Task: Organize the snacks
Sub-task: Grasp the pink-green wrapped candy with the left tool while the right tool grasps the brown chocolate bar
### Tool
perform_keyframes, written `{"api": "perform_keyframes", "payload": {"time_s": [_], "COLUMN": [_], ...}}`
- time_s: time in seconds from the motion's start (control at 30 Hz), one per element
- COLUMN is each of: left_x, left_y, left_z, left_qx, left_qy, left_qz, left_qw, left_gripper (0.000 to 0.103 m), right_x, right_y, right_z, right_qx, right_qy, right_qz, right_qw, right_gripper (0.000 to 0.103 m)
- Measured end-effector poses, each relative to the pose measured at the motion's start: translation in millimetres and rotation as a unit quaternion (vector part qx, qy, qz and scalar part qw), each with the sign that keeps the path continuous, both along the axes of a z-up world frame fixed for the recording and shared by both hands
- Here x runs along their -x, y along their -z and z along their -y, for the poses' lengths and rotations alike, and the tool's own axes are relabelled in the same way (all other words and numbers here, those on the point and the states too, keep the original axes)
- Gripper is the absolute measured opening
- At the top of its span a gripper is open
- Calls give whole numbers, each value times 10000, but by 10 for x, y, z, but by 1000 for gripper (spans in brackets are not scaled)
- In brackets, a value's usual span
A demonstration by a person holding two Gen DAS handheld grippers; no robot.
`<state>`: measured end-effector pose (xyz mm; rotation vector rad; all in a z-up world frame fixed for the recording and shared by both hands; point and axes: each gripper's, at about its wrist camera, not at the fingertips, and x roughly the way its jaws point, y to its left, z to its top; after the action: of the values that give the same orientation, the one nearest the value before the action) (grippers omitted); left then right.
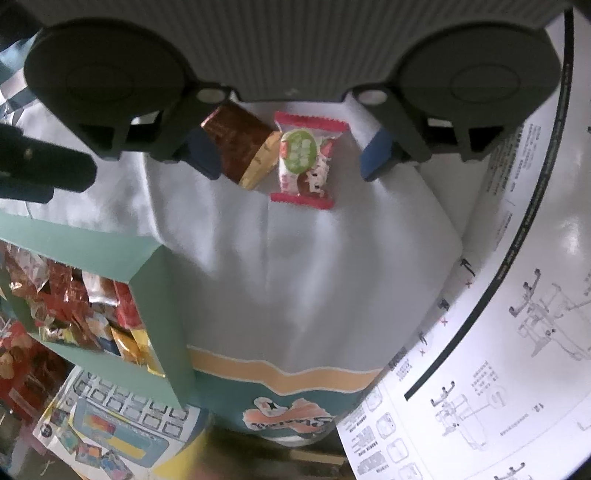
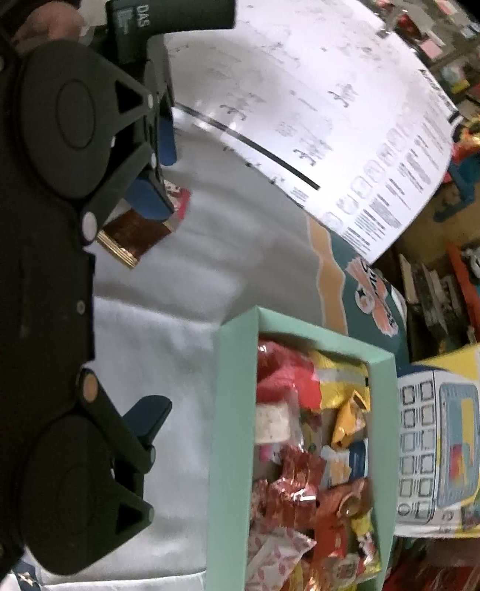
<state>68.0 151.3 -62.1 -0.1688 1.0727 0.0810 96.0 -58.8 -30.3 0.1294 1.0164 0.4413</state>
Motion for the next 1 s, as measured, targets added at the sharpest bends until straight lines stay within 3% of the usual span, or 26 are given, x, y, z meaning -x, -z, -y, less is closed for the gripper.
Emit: {"api": "perform_keyframes", "payload": {"time_s": [0.17,0.2,0.23,0.27,0.43,0.7,0.9,1.0], "left_x": [-19,-12,-10,-14,24,46,38,45], "left_y": [77,78,83,98,105,119,129,134], "left_z": [-41,-55,-64,-81,-257,-381,-469,-477], "left_qx": [33,35,-21,-61,31,214,401,415], "left_qy": [76,99,124,154,122,192,168,214], "left_qz": [-58,-34,-42,-93,-94,-84,-64,-35], "left_qw": [9999,9999,9999,9998,9999,9996,9990,9989], "left_gripper": [68,58,36,30,29,31,32,32], "right_x": [-17,-12,-8,1,19,19,34,52], "right_y": [77,85,89,94,131,193,302,361], "right_z": [-116,-143,-168,-203,-412,-704,-881,-966], "right_qx": [138,151,176,208,357,602,901,1069], "right_qy": [-167,-212,-267,-339,-788,-1320,-1682,-1859], "right_qz": [-29,-25,-10,18,92,186,251,321], "right_qw": [9998,9997,9995,9992,9962,9893,9813,9762], "right_gripper": [103,103,103,102,91,89,74,71]}}
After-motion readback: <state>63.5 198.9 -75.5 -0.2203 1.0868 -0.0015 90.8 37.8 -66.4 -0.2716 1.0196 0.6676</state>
